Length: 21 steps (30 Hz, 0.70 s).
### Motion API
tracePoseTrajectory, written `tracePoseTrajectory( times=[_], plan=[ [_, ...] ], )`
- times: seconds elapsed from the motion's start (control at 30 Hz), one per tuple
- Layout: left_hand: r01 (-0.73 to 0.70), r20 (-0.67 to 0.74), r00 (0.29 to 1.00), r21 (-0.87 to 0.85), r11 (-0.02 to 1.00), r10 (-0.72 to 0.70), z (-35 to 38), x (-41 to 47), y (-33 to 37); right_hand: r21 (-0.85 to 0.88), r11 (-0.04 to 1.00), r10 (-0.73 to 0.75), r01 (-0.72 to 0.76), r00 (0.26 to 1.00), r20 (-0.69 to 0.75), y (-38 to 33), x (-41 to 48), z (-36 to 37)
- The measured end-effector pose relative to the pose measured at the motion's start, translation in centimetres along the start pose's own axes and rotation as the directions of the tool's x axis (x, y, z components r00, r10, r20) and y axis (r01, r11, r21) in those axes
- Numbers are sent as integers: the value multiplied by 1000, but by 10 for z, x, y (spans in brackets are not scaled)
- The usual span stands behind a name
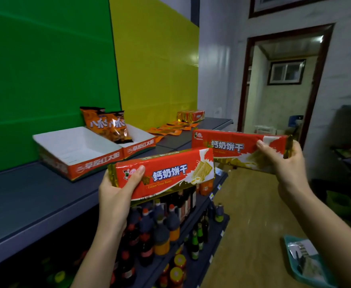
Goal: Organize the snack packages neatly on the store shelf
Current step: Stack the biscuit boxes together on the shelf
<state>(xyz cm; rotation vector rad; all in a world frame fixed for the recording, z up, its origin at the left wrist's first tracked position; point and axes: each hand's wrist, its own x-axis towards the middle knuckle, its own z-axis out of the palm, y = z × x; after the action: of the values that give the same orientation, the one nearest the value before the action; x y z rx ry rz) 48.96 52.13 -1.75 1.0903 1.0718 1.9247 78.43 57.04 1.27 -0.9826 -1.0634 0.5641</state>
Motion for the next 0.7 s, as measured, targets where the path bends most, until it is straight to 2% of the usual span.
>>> tracePoseTrajectory(
  times=[0.4,0.6,0.7],
  plan=[
    [-5,24,1000,19,1000,5,183,143,-107,-24,996,-88,86,990,-109,93,219,-34],
    [-11,0,1000,83,997,11,266,193,-158,-75,990,-132,124,985,-114,149,319,-60],
    [-18,-35,999,96,995,22,309,216,-188,-27,993,-121,118,987,-102,178,375,-70]
  ],
)
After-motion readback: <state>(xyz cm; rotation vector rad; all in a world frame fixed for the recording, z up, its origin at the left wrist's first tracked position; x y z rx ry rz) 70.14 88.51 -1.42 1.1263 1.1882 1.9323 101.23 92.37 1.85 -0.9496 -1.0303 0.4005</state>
